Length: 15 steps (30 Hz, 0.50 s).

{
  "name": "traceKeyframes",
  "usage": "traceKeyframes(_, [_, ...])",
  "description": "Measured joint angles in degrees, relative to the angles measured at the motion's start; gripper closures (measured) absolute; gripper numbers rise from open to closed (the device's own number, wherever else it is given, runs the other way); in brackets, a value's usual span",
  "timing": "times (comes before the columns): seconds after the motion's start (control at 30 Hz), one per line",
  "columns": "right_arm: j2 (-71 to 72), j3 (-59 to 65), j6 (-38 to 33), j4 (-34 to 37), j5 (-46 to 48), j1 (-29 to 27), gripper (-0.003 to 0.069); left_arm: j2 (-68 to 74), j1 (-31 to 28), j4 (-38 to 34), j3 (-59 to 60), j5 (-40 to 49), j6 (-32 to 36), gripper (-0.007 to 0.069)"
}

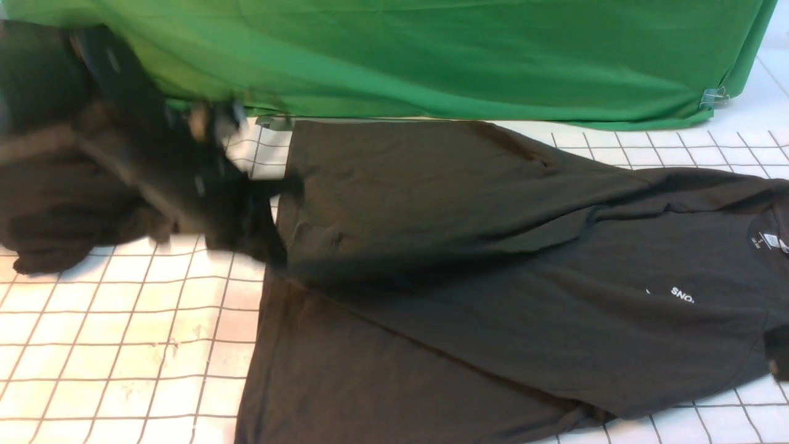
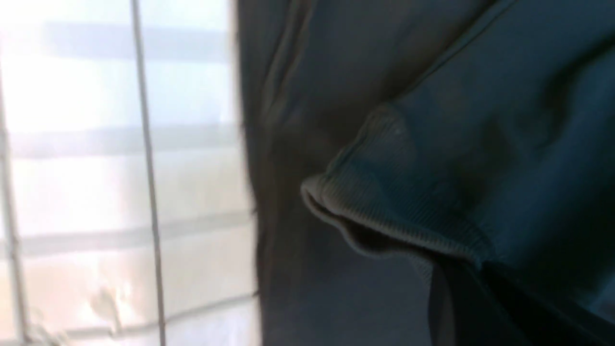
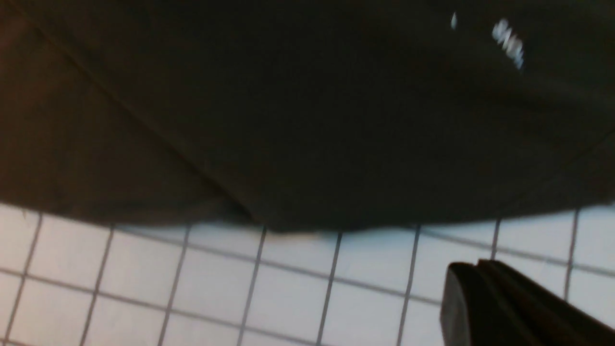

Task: Fold a long-sleeved shirt over a white checkered tablecloth.
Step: 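Fold the left side of the dark shirt inward over its body with the left gripper, then grasp the near edge of the shirt at its hem and shoulder corners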

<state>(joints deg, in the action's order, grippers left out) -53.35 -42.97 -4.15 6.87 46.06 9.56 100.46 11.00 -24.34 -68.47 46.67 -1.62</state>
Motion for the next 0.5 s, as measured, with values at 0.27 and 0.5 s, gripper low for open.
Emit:
traceKeyframes(0.27, [0.0, -5.15, -1.65, -0.24, 0.08, 0.0, 0.0666, -0.28, 3.13, -0.39, 8.32, -9.41, -0.24, 0.0531])
traceKeyframes(0.5, [-0.52, -5.66, -3.22, -0.29, 3.16, 0.0, 0.0666, -6.1, 2.56, 10.54, 1.23, 5.35, -4.58, 0.0281])
